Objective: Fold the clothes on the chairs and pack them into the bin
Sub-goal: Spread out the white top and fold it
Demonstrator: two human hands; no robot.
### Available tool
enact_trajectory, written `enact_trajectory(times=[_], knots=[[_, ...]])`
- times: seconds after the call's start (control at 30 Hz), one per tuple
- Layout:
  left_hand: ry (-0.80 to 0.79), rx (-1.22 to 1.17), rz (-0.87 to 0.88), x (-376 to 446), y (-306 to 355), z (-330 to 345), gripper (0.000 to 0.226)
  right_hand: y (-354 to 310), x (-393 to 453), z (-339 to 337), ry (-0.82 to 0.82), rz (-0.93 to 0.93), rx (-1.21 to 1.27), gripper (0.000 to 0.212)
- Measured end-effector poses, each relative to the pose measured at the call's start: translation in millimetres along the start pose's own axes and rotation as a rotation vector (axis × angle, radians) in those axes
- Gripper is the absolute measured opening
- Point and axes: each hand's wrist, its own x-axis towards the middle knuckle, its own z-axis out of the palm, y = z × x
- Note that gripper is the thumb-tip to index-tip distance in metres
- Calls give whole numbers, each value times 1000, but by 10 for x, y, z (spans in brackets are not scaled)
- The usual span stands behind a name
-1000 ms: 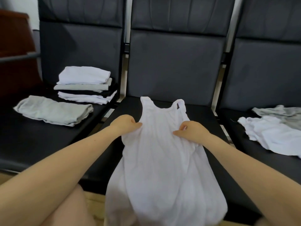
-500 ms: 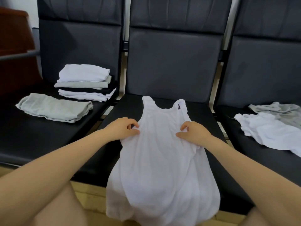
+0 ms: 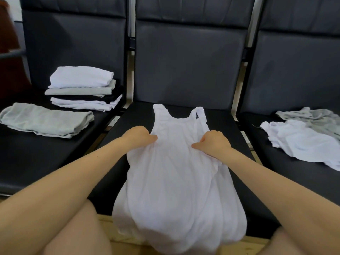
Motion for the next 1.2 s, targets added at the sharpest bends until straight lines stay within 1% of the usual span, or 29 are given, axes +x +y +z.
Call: enact_trajectory(times=[0.07, 0.1, 0.2, 0.27, 0.33, 0.4, 0.47, 0.53, 0.63, 0.8, 0.9, 0.93, 1.0, 1.03, 1.07, 1.13, 1.17, 1.2], knots=[[-14, -30, -37, 8, 4, -47, 47, 19, 22, 6, -84, 44, 213, 41], [-25, -39, -52, 12, 3, -64, 46, 19, 23, 4, -115, 53, 277, 37], [-35, -105, -58, 17, -9, -76, 45, 28, 12, -7, -114, 23, 334, 21], [-9, -237, -22, 18, -46, -77, 43, 29, 5, -15, -29, -33, 330, 16], [25, -395, 46, -1, -61, -88, 40, 37, 7, -35, 120, -108, 345, 22], [87, -490, 103, -14, -41, -93, 42, 22, 9, -82, 231, -158, 448, 20], [186, -484, 139, -5, 12, -91, 43, -3, 34, -160, 270, -115, 635, 17], [302, -464, 183, 53, 91, -119, 43, -45, 130, -245, 301, -49, 765, 23], [396, -426, 204, 283, 228, -255, 43, -137, 404, -405, 330, -7, 777, 32], [367, -359, 118, 930, 455, -511, 44, -277, 1049, -694, 308, 97, 702, 39], [376, -339, 63, 1238, 432, -453, 41, -303, 1294, -646, 283, 195, 735, 41], [373, -336, 54, 1304, 381, -361, 40, -291, 1345, -557, 244, 218, 783, 40], [303, -279, 68, 1320, 244, -147, 43, -245, 1285, -345, 88, 252, 909, 34], [271, -236, 93, 1289, 173, -61, 45, -218, 1208, -249, 22, 245, 913, 33], [255, -219, 122, 1246, 114, -14, 47, -172, 1138, -184, -10, 196, 860, 34], [222, -295, 137, 1126, 57, -44, 47, -72, 1013, -184, -7, 47, 702, 37], [182, -339, 119, 1039, 22, -94, 44, -27, 929, -227, -33, 5, 632, 36], [142, -356, 108, 968, -15, -152, 41, 34, 859, -281, -94, 0, 572, 31]])
